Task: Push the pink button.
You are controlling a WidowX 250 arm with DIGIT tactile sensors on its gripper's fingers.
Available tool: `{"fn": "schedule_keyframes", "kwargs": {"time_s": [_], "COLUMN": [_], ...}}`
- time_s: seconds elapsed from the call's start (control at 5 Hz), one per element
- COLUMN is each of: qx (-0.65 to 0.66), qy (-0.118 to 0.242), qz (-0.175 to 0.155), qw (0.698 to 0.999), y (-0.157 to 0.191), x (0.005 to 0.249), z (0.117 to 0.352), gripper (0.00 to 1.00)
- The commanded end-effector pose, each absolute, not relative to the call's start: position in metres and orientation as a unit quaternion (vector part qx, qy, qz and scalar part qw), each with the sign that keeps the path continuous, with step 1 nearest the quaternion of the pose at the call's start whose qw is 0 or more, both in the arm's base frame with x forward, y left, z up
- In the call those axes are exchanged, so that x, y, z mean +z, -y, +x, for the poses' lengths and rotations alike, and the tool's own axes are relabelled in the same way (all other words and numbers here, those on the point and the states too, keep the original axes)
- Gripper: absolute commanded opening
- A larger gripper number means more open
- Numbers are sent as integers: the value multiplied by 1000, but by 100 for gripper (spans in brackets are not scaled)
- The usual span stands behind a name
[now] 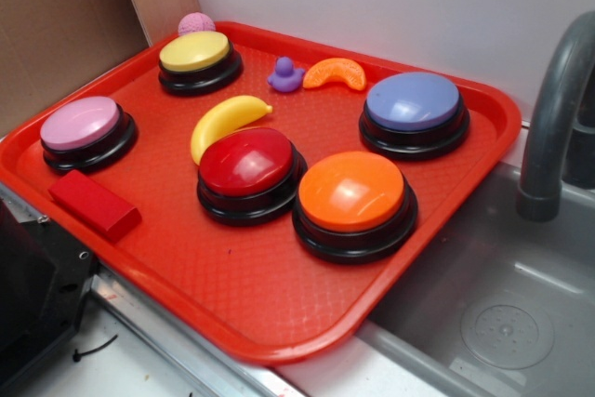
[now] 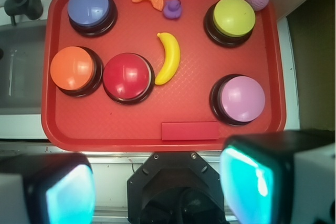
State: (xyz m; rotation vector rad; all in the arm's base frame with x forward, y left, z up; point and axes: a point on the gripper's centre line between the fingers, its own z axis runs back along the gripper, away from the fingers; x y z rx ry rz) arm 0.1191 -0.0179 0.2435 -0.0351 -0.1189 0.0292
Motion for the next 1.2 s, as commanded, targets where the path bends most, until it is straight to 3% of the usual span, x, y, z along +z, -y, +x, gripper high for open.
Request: {"fn": "schedule_keyframes", "kwargs": {"time_s": [0.0, 0.2, 0.4, 0.6, 1.0], "qx": [15, 114, 236, 307, 383], "qy": [59, 44, 57, 74, 56], "qz": [-18, -3, 34, 42, 62], "qw": [998, 992, 970, 948, 920], "y": [18, -32, -87, -119, -146], "x": [244, 215, 178, 140, 75], "z": [119, 139, 163, 170, 174], "gripper": [100, 100, 100, 100, 100]}}
